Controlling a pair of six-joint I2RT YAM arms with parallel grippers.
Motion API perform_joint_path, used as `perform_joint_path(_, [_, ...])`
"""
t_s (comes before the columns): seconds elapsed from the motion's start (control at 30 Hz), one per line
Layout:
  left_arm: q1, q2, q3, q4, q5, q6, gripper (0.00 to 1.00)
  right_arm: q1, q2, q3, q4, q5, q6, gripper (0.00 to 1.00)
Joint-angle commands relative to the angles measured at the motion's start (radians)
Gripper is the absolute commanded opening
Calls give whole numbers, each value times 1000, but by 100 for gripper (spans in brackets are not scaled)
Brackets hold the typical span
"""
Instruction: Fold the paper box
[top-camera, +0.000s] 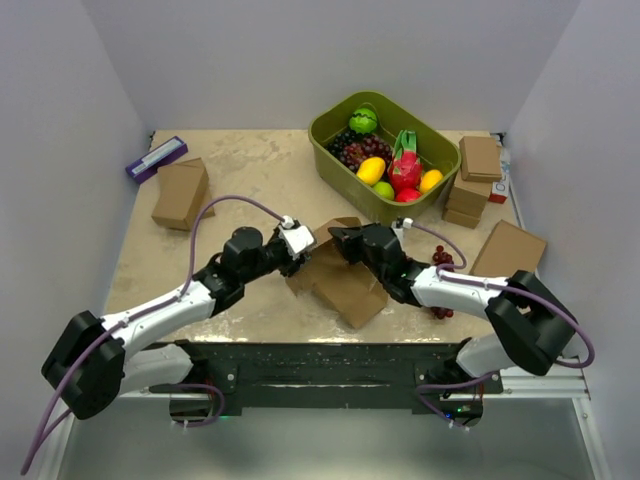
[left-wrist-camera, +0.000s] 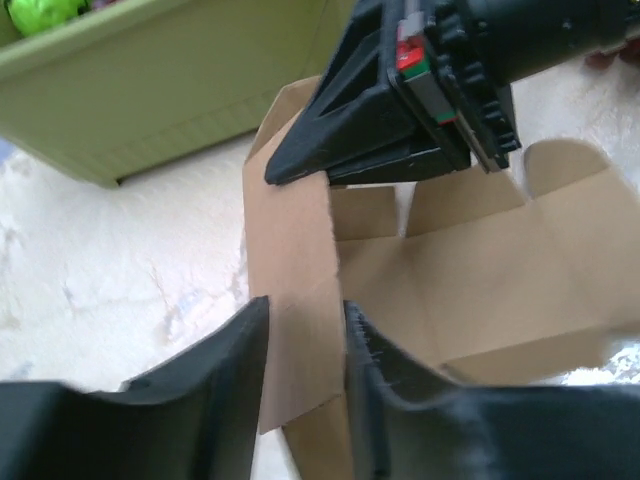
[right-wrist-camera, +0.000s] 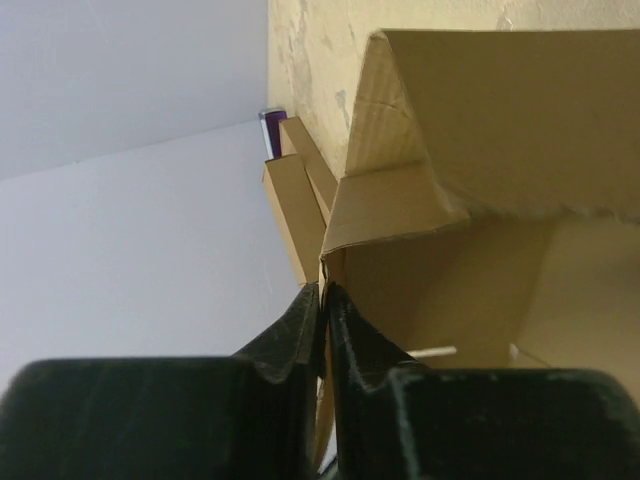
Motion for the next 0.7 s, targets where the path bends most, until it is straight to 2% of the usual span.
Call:
perform_joint_path(0.0, [1, -27, 63, -9, -89, -55, 66, 0, 19, -21, 65, -9, 14, 6])
perform_joint_path(0.03, [1, -39, 80, -40, -103, -99, 73, -1, 17, -26, 68, -11, 16, 6])
perform_joint_path(0.1, [0, -90, 88, -64, -137, -153, 77, 0, 13, -30, 71, -11, 16, 5])
perform_joint_path(0.2, [-3, -173, 63, -84, -220, -321, 83, -1, 5, -36, 71, -9, 14, 2])
perform_joint_path(0.27, [-5, -212, 39, -117, -287, -386, 83, 0, 2, -47, 73, -2, 14, 1])
perform_joint_path(0.4, [-13, -257, -61, -154, -326, -573, 83, -1, -7, -65, 68, 14, 17, 0])
perform_joint_path(0.5, [-26, -288, -138, -109, -356, -647, 83, -1, -7, -75, 67, 28, 10, 0])
perform_joint_path(0.67, [-62, -296, -178, -106, -402, -702, 84, 0, -3, -72, 53, 28, -18, 0])
